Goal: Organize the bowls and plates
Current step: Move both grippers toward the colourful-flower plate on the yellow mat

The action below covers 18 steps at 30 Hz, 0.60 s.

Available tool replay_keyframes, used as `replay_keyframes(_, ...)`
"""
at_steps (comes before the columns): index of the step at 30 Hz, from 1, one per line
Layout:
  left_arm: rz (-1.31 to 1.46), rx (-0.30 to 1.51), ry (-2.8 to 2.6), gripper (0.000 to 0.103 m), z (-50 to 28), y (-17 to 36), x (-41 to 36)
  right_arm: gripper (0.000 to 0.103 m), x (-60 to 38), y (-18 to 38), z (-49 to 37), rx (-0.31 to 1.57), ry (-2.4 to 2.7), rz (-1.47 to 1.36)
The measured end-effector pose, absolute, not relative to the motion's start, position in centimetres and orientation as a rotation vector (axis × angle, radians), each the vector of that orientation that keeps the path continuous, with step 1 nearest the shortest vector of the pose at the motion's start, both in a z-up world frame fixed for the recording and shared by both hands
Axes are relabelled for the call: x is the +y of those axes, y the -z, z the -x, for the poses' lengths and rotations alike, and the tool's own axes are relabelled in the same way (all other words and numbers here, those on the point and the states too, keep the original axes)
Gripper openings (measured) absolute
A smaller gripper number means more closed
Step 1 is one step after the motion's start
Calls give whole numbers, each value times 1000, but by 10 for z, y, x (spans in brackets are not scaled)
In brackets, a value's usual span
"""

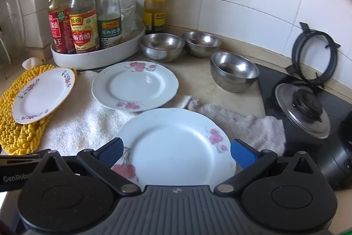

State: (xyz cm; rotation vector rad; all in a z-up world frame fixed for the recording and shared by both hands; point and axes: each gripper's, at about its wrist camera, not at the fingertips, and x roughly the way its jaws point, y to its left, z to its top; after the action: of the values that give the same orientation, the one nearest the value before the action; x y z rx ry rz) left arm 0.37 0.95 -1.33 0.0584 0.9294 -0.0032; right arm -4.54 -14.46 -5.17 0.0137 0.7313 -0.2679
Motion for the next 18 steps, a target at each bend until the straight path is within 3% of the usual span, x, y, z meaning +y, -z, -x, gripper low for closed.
replay_keyframes(18,-49,910,-98,103,-34,13,-4,103,-156,51,-1,738,152,16)
